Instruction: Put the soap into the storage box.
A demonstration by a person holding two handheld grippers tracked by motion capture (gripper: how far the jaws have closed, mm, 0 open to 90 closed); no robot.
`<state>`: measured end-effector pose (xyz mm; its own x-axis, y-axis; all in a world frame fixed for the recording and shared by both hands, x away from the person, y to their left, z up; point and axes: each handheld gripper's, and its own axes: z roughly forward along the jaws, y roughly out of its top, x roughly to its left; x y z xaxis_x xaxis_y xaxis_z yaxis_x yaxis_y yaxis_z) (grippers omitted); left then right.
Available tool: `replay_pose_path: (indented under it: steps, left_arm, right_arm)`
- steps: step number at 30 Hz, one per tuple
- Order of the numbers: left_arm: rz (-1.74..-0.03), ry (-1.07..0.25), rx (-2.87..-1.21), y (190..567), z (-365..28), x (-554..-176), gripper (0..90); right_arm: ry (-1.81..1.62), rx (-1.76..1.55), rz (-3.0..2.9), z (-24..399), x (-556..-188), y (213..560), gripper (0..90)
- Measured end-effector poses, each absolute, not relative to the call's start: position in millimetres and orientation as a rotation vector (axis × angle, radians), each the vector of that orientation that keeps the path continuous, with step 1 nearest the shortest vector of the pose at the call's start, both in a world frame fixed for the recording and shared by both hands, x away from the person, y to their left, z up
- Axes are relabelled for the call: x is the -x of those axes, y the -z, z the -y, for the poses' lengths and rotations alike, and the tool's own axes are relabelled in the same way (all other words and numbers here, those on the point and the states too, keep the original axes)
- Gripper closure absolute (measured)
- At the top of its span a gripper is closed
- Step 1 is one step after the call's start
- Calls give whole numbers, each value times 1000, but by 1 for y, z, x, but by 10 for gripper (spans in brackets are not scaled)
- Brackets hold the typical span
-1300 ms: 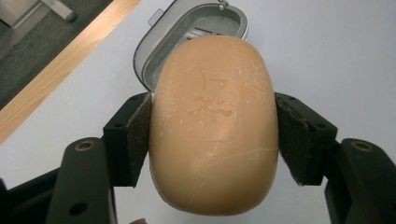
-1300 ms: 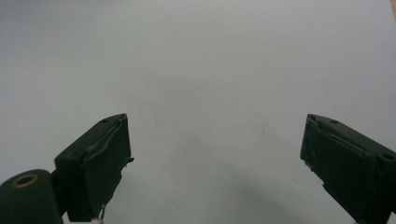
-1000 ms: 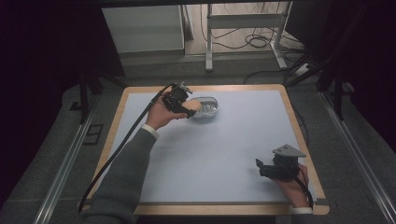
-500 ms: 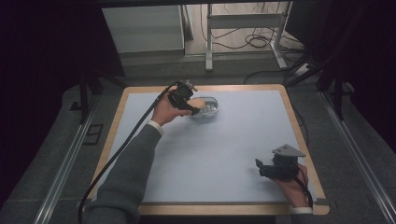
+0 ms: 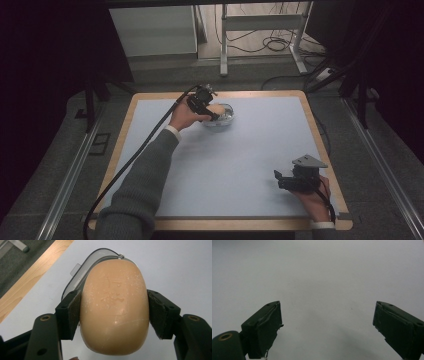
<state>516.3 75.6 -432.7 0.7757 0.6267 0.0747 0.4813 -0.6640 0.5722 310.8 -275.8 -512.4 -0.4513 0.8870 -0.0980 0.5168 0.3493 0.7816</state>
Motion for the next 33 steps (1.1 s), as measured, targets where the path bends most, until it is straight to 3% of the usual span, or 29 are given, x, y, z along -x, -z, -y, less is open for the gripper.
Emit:
replay_pose_path:
  steps: [20,23,33]
  left_arm:
    - [-843,-304,-2450,465,-69,-541,330]
    - [-841,-272,-2379,459,-73,-539,316]
    - [-818,-304,-2369,444,-84,-521,295]
  right_arm:
    - [-930,-1232,-2099,278,-312,514,84]
    - [-926,-1227,-2101,278,-312,514,84]
    - [-926,-1219,-2104,276,-311,514,84]
